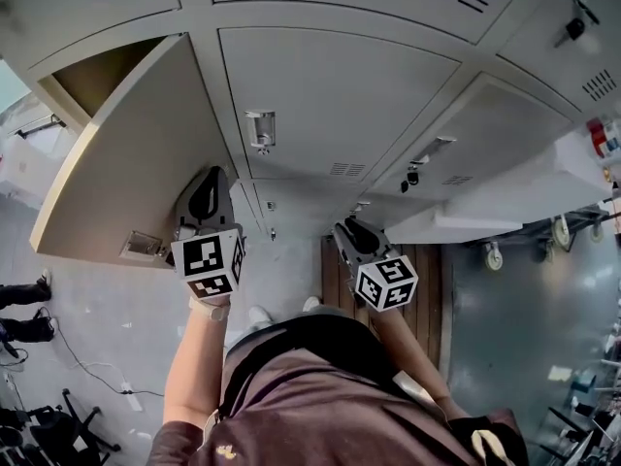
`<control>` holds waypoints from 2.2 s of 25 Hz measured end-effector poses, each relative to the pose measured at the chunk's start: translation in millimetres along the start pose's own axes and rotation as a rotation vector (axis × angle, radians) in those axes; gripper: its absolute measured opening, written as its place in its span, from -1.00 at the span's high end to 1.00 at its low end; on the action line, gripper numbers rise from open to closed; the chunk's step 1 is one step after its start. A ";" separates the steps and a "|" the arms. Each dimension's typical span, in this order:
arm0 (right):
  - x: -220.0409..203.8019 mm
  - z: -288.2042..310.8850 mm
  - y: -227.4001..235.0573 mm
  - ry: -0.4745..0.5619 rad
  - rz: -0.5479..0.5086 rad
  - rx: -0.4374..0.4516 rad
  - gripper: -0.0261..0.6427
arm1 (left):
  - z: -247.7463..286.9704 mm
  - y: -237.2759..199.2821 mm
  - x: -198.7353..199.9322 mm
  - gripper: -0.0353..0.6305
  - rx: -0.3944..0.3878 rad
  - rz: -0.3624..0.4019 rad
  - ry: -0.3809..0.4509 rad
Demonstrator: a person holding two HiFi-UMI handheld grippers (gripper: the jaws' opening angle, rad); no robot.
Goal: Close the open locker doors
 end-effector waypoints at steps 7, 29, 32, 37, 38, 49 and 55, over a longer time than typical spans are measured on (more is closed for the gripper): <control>4.4 -4.2 -21.5 0.017 -0.017 -0.025 0.57 | 3.6 -24.8 -0.1 0.84 -0.007 -0.008 0.026; 1.4 6.9 -54.9 0.011 -0.049 -0.087 0.57 | 22.3 -95.1 -8.9 0.84 -0.024 0.021 0.036; 0.1 8.6 -56.1 0.007 -0.046 -0.093 0.57 | 26.7 -98.3 -12.4 0.84 -0.033 0.024 0.021; -0.6 10.8 -57.0 0.009 -0.044 -0.102 0.57 | 31.6 -100.4 -13.2 0.84 -0.043 0.025 0.052; -0.6 10.9 -56.2 0.010 -0.042 -0.105 0.57 | 31.6 -100.4 -14.1 0.84 -0.045 0.031 0.059; 1.0 15.0 -56.1 0.013 -0.036 -0.086 0.58 | 31.4 -99.5 -13.7 0.84 -0.043 0.051 0.043; 8.9 14.2 -59.0 0.027 -0.045 -0.049 0.59 | 22.0 -91.1 -10.9 0.84 -0.041 0.058 0.036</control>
Point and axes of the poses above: the fingertips, and each gripper's own axes: z forward along the fingers, y to its right, x out of its top, the point moved 5 cm from there along -z, backward along the fingers, and after that the axes turned 9 degrees about y, right-handed, at the moved point
